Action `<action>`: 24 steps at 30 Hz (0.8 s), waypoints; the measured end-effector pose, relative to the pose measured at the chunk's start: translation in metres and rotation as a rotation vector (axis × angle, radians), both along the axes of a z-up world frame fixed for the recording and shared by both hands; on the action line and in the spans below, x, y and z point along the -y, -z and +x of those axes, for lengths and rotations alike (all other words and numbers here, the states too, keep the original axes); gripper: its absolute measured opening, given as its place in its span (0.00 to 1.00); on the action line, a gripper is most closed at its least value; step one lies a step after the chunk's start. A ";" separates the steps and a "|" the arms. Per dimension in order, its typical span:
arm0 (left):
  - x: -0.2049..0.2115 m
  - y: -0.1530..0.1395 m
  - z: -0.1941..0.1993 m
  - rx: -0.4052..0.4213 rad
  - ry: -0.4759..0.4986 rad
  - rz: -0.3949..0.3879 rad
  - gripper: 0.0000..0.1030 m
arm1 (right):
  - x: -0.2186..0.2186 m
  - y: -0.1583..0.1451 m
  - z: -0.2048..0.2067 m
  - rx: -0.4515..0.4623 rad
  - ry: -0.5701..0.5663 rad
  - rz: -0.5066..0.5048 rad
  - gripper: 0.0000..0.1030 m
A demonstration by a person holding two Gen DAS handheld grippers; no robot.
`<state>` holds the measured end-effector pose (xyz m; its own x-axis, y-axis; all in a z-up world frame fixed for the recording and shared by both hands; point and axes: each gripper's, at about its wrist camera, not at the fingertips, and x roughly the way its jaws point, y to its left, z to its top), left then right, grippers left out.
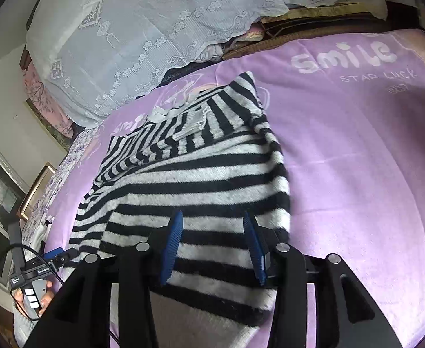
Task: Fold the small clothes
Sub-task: 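Grasp the grey ribbed hem with both grippers, then lift the hem with both grippers and fold it toward the collar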
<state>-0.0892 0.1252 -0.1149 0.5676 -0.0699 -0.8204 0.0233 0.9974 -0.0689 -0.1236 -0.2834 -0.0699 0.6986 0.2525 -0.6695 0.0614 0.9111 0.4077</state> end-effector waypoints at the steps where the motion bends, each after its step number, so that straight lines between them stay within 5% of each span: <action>1: 0.001 0.000 -0.003 0.001 0.010 -0.004 0.96 | 0.005 0.003 -0.007 -0.003 0.010 0.010 0.43; 11: 0.027 0.004 -0.013 -0.013 0.260 -0.241 0.95 | 0.014 0.018 -0.049 -0.034 -0.033 0.100 0.44; 18: 0.014 0.007 -0.007 -0.021 0.264 -0.410 0.95 | -0.008 0.020 -0.042 -0.036 -0.128 0.086 0.43; 21: 0.004 0.006 -0.010 -0.023 0.264 -0.487 0.84 | -0.006 0.019 -0.044 -0.037 -0.134 0.102 0.37; 24: 0.002 0.010 -0.017 -0.045 0.281 -0.483 0.76 | -0.005 0.020 -0.047 -0.042 -0.138 0.110 0.37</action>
<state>-0.1060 0.1236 -0.1253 0.4377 -0.5876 -0.6805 0.2700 0.8078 -0.5239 -0.1707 -0.2787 -0.0899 0.6242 0.4174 -0.6604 -0.0415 0.8618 0.5055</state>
